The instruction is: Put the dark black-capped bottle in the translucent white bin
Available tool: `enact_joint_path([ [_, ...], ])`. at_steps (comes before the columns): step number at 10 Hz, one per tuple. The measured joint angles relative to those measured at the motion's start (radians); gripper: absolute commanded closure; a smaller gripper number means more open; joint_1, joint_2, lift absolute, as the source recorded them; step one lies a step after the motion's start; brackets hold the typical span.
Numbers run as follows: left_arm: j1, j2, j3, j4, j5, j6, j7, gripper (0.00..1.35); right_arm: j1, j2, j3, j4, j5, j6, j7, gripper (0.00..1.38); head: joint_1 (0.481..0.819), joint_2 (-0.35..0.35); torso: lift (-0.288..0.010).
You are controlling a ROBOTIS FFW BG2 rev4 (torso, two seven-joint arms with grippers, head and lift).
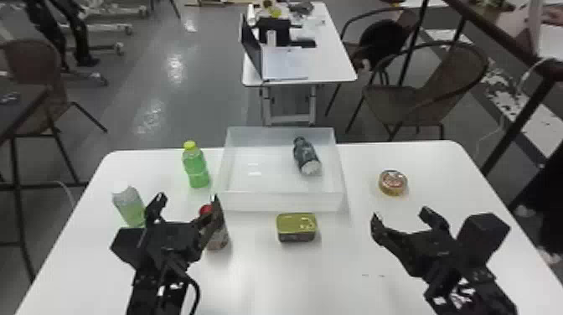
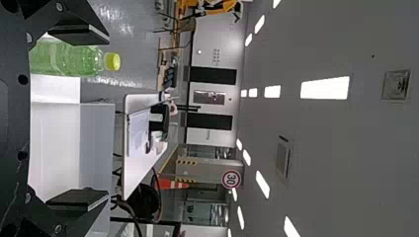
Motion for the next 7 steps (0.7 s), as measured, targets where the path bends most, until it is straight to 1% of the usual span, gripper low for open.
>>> enact_joint_path([
  [2, 0.015, -0.002, 0.003, -0.011, -0.001, 0.000, 0.011, 0.19, 0.026, 0.010, 0.000, -0.020, 0.020, 0.009, -0.001, 0.12, 0.695, 0.052, -0.017],
  [4, 0.018, -0.001, 0.001, -0.014, -0.004, 0.003, 0.011, 0.20, 0.021, 0.009, 0.001, -0.026, 0.037, 0.018, -0.001, 0.12, 0.695, 0.051, -0.017],
  [7, 0.017, -0.001, 0.002, -0.015, -0.004, 0.005, 0.011, 0.20, 0.017, 0.009, 0.001, -0.021, 0.036, 0.019, -0.001, 0.12, 0.695, 0.052, -0.017],
])
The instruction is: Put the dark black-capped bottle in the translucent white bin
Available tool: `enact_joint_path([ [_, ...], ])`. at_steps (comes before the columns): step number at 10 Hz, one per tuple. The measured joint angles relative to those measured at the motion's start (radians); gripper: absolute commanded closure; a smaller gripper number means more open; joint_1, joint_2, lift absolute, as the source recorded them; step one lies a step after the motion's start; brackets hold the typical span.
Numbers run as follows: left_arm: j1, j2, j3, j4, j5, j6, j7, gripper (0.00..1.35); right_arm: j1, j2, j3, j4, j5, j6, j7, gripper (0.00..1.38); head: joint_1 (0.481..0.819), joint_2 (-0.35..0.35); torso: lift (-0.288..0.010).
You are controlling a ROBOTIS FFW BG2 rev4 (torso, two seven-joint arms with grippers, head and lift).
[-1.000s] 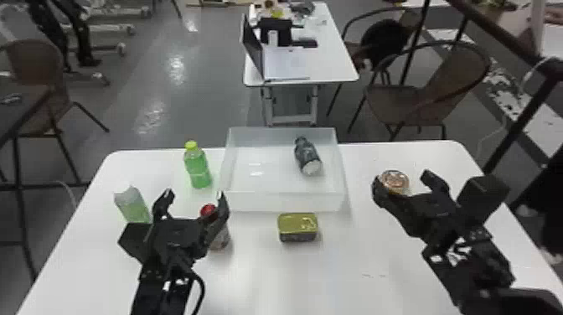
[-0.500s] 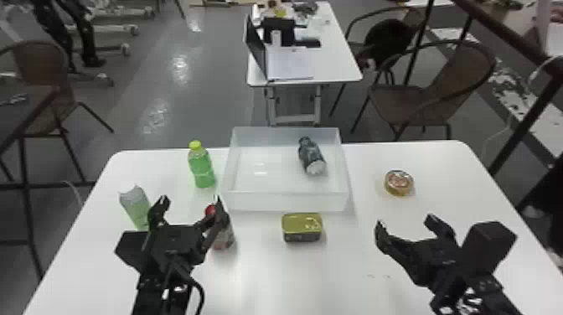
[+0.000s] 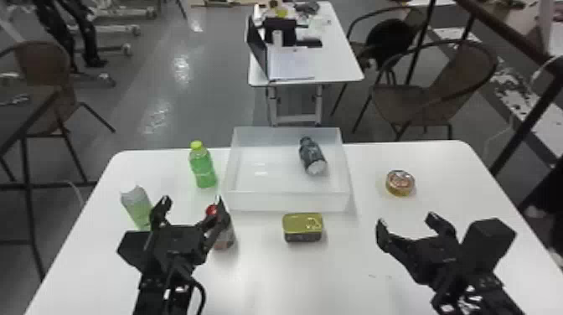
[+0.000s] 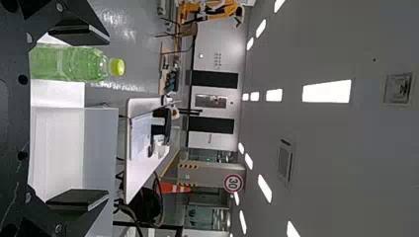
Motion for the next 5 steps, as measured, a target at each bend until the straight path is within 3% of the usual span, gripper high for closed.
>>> enact_joint_path([
  [5, 0.002, 0.003, 0.001, -0.004, 0.001, 0.003, 0.000, 0.20, -0.001, 0.000, 0.000, -0.003, 0.003, 0.000, 0.001, 0.12, 0.695, 0.053, -0.017],
])
